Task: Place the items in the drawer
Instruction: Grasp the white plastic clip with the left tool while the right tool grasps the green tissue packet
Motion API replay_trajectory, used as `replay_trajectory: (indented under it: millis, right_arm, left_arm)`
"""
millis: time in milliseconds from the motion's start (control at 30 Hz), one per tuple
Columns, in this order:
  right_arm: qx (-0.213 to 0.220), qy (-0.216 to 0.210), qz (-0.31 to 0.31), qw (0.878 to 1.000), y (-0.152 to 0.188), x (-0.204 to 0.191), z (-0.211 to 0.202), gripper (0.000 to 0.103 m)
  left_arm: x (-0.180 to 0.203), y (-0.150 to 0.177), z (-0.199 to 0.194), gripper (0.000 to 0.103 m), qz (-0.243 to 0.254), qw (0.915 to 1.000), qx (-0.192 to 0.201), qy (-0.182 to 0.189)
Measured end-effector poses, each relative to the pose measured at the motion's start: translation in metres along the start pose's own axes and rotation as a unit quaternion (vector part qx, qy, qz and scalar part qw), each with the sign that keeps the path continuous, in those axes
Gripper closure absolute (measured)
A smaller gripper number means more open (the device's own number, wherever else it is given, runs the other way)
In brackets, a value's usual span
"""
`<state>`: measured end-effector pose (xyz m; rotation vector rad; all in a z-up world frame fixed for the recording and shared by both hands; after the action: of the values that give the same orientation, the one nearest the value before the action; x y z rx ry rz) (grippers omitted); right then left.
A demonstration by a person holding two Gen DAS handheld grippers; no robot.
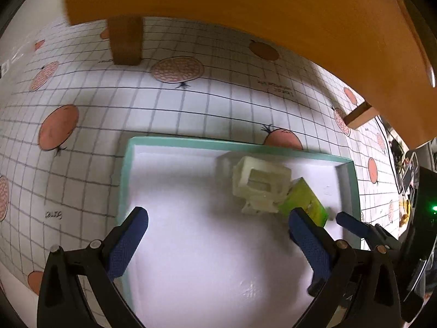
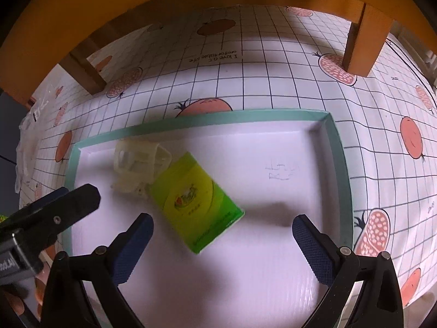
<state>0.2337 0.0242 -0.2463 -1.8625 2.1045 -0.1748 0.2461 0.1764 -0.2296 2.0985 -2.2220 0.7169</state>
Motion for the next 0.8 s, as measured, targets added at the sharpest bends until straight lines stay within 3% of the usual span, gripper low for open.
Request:
replay_trajectory:
  millis: [333,533,700,800]
  right_arm:
    - [0.023,-0.005,-0.022,0.999,-0.01,-0.009,0.009,0.005]
    - [0.049,-0.004,-0.014,0.999,-0.019,-0.004,0.006,0.024]
    - [0.056,0.018,-0.011,0.998,-0.021,0.006,0.004,0.047]
    - [0.057,0.018,-0.006,0.998,-0.02,0.013,0.002,0.048]
  left_arm:
    - [0.021,-0.02,0.02,0.001,0.019,0.9996,-0.017,-0.011]
    - [0.029,-0.024,0.03,0.001,0.022,0.9993,-0.022,-0.023]
    - [0.033,-0.028,0.036,0.006,0.024,0.9988,-0.023,-0.035]
    - [0.038,-0.028,0.041,0.006,0.029,0.9984,-0.025,-0.043]
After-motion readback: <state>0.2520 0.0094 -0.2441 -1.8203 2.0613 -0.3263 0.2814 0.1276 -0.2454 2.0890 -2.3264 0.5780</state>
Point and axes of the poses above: each gripper's, at about its wrist camera, not at the fingertips, and z roughly the way its jaws point, x to its right, y to its underside, the point moved 7 cm from there along z, roughly the way its jaws point, and after that the axes turned 3 degrees about z, right-handed, at the moved point
